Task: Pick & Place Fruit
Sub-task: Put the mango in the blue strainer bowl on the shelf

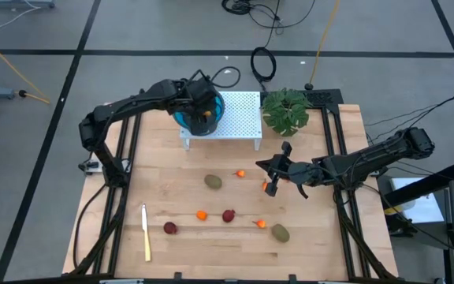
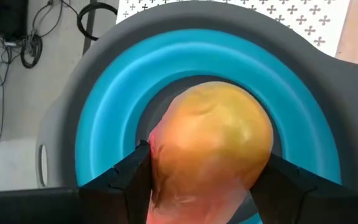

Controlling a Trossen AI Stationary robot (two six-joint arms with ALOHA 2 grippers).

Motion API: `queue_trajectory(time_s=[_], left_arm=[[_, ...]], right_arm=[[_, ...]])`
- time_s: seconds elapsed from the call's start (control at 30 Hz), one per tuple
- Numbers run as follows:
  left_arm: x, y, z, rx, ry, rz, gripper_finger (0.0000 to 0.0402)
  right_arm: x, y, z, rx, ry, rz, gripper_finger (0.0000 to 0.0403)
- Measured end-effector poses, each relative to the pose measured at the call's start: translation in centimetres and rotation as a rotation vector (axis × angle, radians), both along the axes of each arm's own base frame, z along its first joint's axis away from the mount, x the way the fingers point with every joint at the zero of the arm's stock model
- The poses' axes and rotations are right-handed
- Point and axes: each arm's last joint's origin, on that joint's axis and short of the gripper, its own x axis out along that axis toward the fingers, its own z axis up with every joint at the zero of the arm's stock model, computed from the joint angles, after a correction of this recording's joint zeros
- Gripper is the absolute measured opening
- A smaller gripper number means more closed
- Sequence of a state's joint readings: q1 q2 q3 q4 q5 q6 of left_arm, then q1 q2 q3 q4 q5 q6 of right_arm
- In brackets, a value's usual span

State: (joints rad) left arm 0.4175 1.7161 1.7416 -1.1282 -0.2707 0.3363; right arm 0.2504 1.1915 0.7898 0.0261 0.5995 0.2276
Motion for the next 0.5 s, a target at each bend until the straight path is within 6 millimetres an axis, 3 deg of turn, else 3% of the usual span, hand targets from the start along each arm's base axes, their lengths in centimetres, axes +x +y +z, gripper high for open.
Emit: queue_trajectory(time_s=[0.17,0.5], left_arm=[[0.02,-0.01,-0.01,-0.008,-0.006,0.0,0.022],[0.06,-0.02,0.0,-0.022,-0.023,0.015,0.0269]], right_arm=[[0.0,0.0,0.0,0.0,0.0,0.0,0.0001],[0.0,0.0,0.0,0.0,0.0,0.0,0.0001]])
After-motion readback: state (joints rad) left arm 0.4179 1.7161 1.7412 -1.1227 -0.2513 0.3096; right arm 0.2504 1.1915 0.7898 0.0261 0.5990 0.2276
